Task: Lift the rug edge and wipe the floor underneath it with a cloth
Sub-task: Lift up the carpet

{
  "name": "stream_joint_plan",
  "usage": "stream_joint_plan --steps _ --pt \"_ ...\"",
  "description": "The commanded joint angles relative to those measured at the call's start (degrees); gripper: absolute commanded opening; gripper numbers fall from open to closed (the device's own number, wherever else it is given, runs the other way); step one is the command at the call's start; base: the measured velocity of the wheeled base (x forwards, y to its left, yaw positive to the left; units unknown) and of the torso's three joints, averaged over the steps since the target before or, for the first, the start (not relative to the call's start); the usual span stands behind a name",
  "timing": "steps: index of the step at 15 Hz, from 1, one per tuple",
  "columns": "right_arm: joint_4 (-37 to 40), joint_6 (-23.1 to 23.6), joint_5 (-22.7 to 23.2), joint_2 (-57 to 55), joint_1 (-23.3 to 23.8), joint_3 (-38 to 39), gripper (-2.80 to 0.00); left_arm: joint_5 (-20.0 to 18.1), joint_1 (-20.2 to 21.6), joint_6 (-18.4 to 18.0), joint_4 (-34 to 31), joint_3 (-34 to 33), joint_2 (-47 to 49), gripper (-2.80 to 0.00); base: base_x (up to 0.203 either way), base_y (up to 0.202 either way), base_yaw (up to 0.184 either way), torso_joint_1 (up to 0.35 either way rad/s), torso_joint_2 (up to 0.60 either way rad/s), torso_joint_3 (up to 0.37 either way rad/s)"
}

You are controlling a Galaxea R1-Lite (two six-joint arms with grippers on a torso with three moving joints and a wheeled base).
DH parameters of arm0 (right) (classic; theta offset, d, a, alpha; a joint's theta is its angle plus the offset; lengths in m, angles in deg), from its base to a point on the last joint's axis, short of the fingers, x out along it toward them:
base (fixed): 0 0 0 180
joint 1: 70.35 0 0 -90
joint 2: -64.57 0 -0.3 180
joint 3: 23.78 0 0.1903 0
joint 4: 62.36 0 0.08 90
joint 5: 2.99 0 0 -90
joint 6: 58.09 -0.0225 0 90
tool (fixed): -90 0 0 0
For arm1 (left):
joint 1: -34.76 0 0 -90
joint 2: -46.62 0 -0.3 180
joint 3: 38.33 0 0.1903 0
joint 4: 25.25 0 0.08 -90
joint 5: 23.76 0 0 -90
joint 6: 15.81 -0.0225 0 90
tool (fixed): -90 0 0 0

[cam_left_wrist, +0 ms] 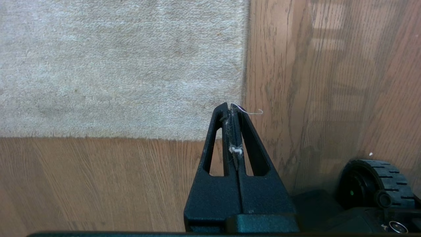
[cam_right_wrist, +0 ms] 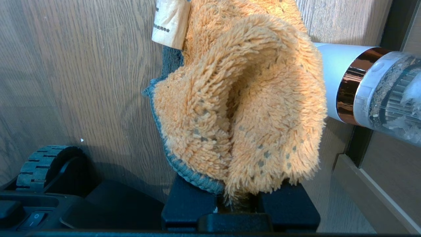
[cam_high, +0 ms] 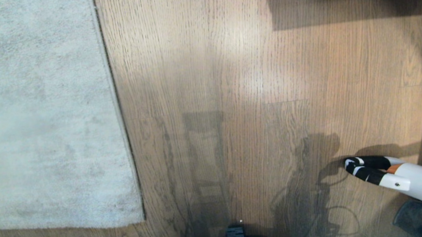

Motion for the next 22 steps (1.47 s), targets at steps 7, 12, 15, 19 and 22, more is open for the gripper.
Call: stream_joint_plan --steps 7,12,15,19,22 --pt "0.0 0.0 0.0 -0.1 0.0 0.0 -2.80 -0.1 0.0 0.1 0.0 0.0 0.0 -2.80 0.000 0.000 0.000 0.000 0.00 0.000" --pt "0.0 0.0 0.0 -0.1 0.0 0.0 -2.80 -0.1 0.0 0.0 0.0 0.0 0.0 -2.80 0.000 0.000 0.000 0.000 0.00 0.000" --pt "0.0 0.0 0.0 -0.1 0.0 0.0 -2.80 -0.1 0.0 0.1 0.0 0.0 0.0 -2.80 0.000 0.000 0.000 0.000 0.00 0.000" --pt "0.0 0.0 0.0 -0.1 0.0 0.0 -2.80 -0.1 0.0 0.1 0.0 0.0 0.0 -2.80 0.000 0.000 0.000 0.000 0.00 0.000" --pt "0.0 0.0 0.0 -0.1 0.0 0.0 -2.80 -0.1 0.0 0.1 0.0 0.0 0.0 -2.80 0.000 0.000 0.000 0.000 0.00 0.000"
